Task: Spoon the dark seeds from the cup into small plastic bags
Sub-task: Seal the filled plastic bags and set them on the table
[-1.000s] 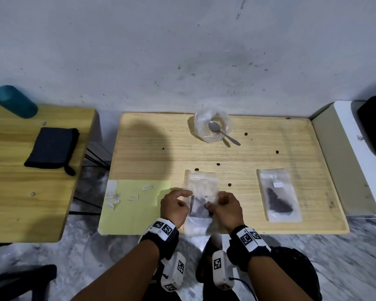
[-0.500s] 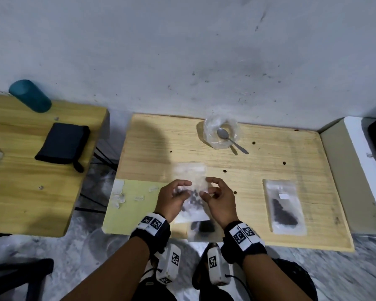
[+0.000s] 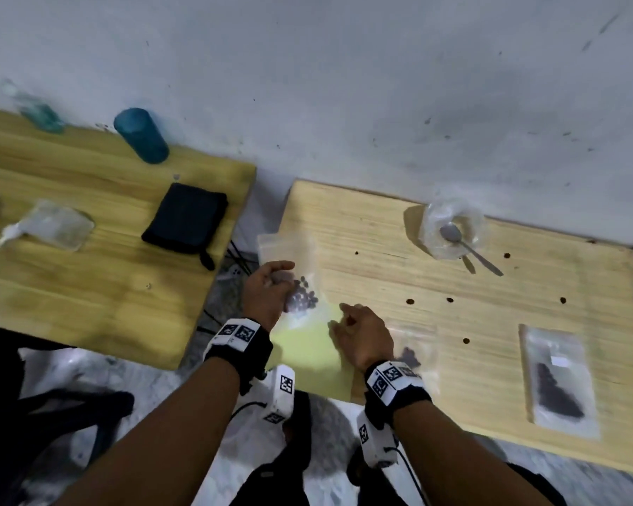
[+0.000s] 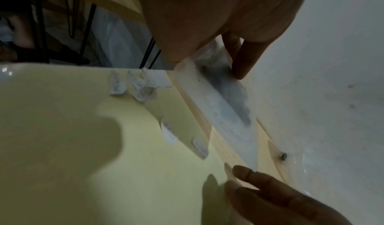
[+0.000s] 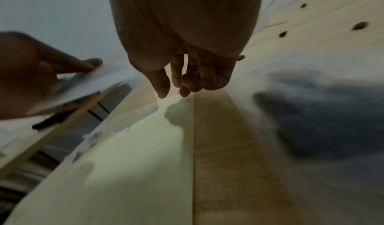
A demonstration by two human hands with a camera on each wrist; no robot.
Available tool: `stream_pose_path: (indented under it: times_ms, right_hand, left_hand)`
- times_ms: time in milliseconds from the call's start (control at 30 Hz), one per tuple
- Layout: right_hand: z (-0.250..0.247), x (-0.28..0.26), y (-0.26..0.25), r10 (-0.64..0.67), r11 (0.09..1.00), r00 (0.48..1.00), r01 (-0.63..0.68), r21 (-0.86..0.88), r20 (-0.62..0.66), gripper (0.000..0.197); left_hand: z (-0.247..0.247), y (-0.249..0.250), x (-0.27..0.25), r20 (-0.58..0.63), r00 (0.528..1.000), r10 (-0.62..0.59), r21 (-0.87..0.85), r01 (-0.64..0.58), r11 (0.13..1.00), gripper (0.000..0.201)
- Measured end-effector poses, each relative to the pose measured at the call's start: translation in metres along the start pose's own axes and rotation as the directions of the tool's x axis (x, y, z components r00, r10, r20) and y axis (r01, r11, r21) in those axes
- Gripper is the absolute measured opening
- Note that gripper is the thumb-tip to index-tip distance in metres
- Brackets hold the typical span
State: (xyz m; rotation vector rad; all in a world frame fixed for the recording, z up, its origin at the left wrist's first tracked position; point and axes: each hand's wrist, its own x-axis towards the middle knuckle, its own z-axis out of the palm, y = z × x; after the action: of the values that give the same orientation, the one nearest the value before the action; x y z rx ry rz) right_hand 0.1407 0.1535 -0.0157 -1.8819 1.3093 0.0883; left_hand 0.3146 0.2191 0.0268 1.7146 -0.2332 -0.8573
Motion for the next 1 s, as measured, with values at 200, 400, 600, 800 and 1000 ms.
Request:
stream_pose_path:
  times_ms: [200, 400, 600, 800, 1000]
  right_hand:
    - [0.016, 0.003, -0.023, 0.056, 0.998, 0.994, -0.057, -0.014, -0.09, 0.035]
    - [0.019, 0.009, -0.032, 0.152, 0.972, 0.987, -0.14, 0.187, -0.053, 0.004]
    - [0.01, 0.013, -0.033, 0.159, 0.893, 0.987, -0.128, 0.431, -0.036, 0.025]
    - [-0.038, 0.003, -0.039, 0.134, 0.735, 0.991, -0.084, 0.672, -0.022, 0.023]
    - [-0.098, -0.013, -0.05, 0.034, 0.698, 0.997, 0.03, 0.716, -0.074, 0.016]
  left_hand:
    - [-0.017, 0.002, 0.011, -0.004, 1.0, -0.01, -0.015, 0.01, 1.0, 0.027]
    - [-0.027, -0.008, 0.014, -0.001, 0.999, -0.042, -0.015, 0.042, 0.999, 0.03]
    - [-0.028, -0.01, 0.009, 0.009, 1.0, -0.016, -0.005, 0.016, 1.0, 0.04]
    - [-0.015, -0.001, 0.006, 0.009, 1.0, 0.02, 0.078, -0.021, 0.997, 0.04]
    - [0.03, 0.016, -0.007, 0.087, 0.99, 0.109, 0.112, -0.118, 0.987, 0.044]
